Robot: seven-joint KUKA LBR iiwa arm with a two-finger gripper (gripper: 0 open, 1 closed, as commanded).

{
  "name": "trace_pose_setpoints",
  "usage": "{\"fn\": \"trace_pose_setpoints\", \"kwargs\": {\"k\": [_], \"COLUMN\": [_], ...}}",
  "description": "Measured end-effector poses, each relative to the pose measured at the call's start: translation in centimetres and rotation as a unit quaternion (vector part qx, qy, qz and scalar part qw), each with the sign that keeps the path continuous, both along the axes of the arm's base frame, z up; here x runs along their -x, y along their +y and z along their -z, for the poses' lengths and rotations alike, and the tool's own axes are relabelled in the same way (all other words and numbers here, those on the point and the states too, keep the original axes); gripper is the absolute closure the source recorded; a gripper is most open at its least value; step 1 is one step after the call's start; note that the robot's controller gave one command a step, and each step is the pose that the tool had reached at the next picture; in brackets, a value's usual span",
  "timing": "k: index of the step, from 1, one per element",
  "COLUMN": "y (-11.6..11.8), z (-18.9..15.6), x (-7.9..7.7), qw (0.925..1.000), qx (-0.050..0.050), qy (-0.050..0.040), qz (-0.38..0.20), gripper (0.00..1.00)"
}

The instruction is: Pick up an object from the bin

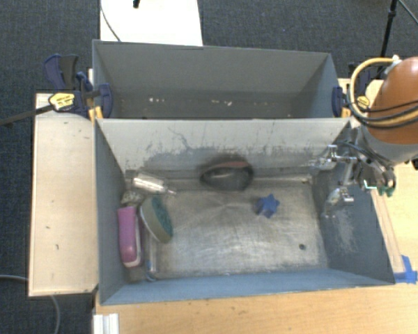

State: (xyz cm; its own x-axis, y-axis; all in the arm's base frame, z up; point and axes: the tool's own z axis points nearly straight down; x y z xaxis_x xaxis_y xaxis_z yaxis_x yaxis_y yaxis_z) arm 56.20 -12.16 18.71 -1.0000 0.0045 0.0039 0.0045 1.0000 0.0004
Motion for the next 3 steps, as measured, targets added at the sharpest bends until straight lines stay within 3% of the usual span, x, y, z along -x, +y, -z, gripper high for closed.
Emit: {"fn": "trace_pose_setpoints", "kwargs": {"k": [1, 2, 3], "y": [7.0, 10.1, 7.4], "z": [11.4, 8.6, 8.6], "x": [-2.1, 0.6, -0.1], "qw": [0.9766, 0.9510, 0.9345], "qx": [0.000, 0.000, 0.000], "qy": [-0.0022, -0.0014, -0.0046], "qz": [0.215, 0.309, 0.356], "gripper": [0.00, 0.00, 0.00]}}
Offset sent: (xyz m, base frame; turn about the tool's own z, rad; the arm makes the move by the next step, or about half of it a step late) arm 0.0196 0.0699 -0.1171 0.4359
